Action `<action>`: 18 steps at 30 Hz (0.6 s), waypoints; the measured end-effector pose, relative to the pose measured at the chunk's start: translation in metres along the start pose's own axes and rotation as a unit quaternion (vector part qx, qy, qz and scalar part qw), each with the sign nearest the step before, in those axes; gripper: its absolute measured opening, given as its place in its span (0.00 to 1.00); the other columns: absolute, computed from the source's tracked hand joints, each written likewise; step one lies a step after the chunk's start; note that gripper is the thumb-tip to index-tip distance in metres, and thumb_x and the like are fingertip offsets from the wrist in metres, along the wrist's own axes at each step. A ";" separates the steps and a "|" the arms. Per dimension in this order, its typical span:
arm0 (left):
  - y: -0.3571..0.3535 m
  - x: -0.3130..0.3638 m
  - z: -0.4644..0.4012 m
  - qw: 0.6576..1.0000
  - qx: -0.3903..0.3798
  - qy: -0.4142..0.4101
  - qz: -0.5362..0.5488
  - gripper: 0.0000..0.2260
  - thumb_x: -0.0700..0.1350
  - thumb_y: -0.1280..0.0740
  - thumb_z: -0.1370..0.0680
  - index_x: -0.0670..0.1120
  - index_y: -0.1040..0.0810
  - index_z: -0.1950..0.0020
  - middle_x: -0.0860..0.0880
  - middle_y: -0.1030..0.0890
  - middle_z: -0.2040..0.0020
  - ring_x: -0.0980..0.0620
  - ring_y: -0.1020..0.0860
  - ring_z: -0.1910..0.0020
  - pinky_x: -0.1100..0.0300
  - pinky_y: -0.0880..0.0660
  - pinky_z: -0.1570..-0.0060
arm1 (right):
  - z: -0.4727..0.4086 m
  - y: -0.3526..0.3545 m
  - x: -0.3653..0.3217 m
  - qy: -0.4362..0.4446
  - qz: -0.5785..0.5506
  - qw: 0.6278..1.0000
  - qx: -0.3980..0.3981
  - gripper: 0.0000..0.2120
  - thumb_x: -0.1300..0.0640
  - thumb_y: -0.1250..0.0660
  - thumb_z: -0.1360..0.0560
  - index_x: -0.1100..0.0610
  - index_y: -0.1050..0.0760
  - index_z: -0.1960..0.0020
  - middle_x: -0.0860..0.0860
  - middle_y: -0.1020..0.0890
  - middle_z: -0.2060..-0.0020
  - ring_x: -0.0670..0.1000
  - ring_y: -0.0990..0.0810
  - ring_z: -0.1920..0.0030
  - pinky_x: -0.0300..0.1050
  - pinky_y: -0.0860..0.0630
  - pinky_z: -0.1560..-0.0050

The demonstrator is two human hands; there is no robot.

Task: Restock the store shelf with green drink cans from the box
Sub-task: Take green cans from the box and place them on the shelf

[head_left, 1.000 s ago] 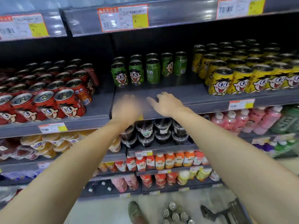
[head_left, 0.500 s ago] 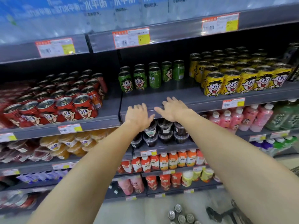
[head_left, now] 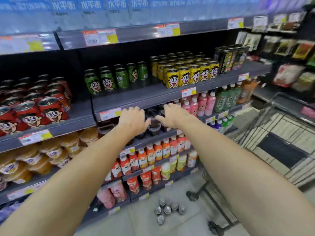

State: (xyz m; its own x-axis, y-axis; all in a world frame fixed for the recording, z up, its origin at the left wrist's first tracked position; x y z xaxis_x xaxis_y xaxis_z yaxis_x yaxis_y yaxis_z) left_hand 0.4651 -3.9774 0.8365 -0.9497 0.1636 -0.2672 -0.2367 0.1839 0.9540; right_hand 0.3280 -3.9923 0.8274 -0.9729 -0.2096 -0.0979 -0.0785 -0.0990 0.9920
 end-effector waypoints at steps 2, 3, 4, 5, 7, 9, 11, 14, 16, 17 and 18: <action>0.012 0.014 0.013 1.000 0.016 -0.025 0.007 0.24 0.60 0.47 0.19 0.44 0.28 0.35 0.43 0.25 0.37 0.41 0.26 0.38 0.48 0.31 0.43 | 0.029 0.003 0.010 -0.017 -0.005 1.000 0.009 0.35 0.37 0.45 0.20 0.62 0.41 0.25 0.61 0.35 0.28 0.62 0.36 0.28 0.57 0.33 0.32; 0.016 0.022 0.019 0.999 0.020 -0.038 0.012 0.24 0.60 0.46 0.19 0.44 0.30 0.33 0.43 0.25 0.36 0.41 0.26 0.38 0.47 0.31 0.43 | 0.044 0.002 0.015 -0.026 -0.004 1.000 0.011 0.34 0.37 0.45 0.20 0.62 0.41 0.25 0.61 0.35 0.28 0.62 0.36 0.28 0.58 0.33 0.33; 0.020 0.030 0.026 0.998 0.022 -0.051 0.020 0.24 0.60 0.46 0.19 0.45 0.32 0.31 0.42 0.25 0.35 0.41 0.26 0.38 0.47 0.31 0.43 | 0.059 0.000 0.020 -0.034 -0.004 0.999 0.011 0.34 0.38 0.45 0.20 0.61 0.42 0.24 0.60 0.35 0.27 0.62 0.36 0.28 0.59 0.32 0.33; 0.022 0.039 0.033 0.997 0.023 -0.063 0.026 0.24 0.59 0.46 0.19 0.45 0.33 0.30 0.42 0.25 0.35 0.40 0.26 0.38 0.47 0.30 0.43 | 0.074 -0.004 0.025 -0.041 -0.005 0.999 0.009 0.34 0.38 0.45 0.20 0.61 0.42 0.24 0.60 0.35 0.28 0.62 0.36 0.28 0.59 0.32 0.33; 0.024 0.059 0.047 0.995 0.029 -0.089 0.035 0.23 0.59 0.46 0.19 0.45 0.33 0.31 0.42 0.25 0.37 0.40 0.25 0.40 0.48 0.29 0.46 | 0.101 -0.012 0.035 -0.046 0.000 0.999 0.000 0.33 0.38 0.44 0.20 0.60 0.40 0.25 0.60 0.34 0.29 0.62 0.35 0.29 0.59 0.32 0.34; 0.026 0.082 0.061 0.992 0.028 -0.111 0.048 0.22 0.59 0.46 0.19 0.45 0.31 0.34 0.42 0.24 0.39 0.41 0.24 0.42 0.49 0.29 0.49 | 0.127 -0.020 0.049 -0.064 0.004 0.998 -0.015 0.32 0.37 0.44 0.20 0.59 0.39 0.26 0.59 0.34 0.30 0.61 0.34 0.31 0.59 0.31 0.35; 0.029 0.106 0.073 0.989 0.028 -0.132 0.061 0.21 0.59 0.46 0.19 0.44 0.30 0.36 0.43 0.24 0.40 0.41 0.24 0.42 0.50 0.28 0.50 | 0.150 -0.027 0.064 -0.087 0.013 0.996 -0.032 0.33 0.37 0.45 0.20 0.59 0.41 0.25 0.60 0.35 0.28 0.61 0.35 0.30 0.59 0.30 0.35; 0.036 0.143 0.089 0.984 0.025 -0.163 0.068 0.22 0.58 0.46 0.19 0.44 0.29 0.36 0.43 0.24 0.40 0.42 0.24 0.43 0.50 0.29 0.52 | 0.181 -0.031 0.086 -0.112 0.027 0.992 -0.051 0.35 0.36 0.46 0.20 0.59 0.43 0.23 0.59 0.38 0.26 0.61 0.36 0.28 0.58 0.30 0.34; 0.044 0.166 0.097 0.981 0.029 -0.178 0.074 0.21 0.58 0.46 0.19 0.43 0.29 0.37 0.43 0.24 0.41 0.42 0.24 0.43 0.51 0.29 0.52 | 0.199 -0.030 0.099 -0.120 0.031 0.991 -0.053 0.36 0.36 0.46 0.20 0.60 0.44 0.23 0.60 0.37 0.26 0.60 0.35 0.28 0.56 0.31 0.34; 0.048 0.177 0.100 0.979 0.035 -0.185 0.074 0.20 0.57 0.46 0.19 0.44 0.28 0.38 0.43 0.24 0.41 0.42 0.23 0.44 0.51 0.29 0.52 | 0.207 -0.029 0.106 -0.123 0.029 0.991 -0.050 0.36 0.36 0.46 0.20 0.60 0.44 0.23 0.60 0.37 0.27 0.60 0.35 0.28 0.56 0.32 0.34; 0.054 0.188 0.103 0.978 0.040 -0.192 0.072 0.20 0.57 0.46 0.19 0.44 0.28 0.39 0.43 0.23 0.41 0.42 0.23 0.44 0.51 0.28 0.52 | 0.214 -0.028 0.112 -0.125 0.026 0.991 -0.047 0.36 0.36 0.46 0.20 0.60 0.43 0.23 0.60 0.36 0.27 0.60 0.35 0.28 0.56 0.32 0.34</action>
State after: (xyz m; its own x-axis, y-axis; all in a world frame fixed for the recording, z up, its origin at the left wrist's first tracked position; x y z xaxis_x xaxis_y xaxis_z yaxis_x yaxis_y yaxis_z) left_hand 0.2953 -3.8367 0.8235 -0.8217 0.5416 -0.1773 -0.0749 0.2058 0.9757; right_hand 0.1747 -3.8044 0.8058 -0.9995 0.0300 -0.0116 -0.0171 -0.1868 0.9823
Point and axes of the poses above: each hand's wrist, its own z-axis away from the middle knuckle, its own y-axis out of the back of the hand, x = y × z, the point moved 8 cm from there along -z, towards the middle knuckle
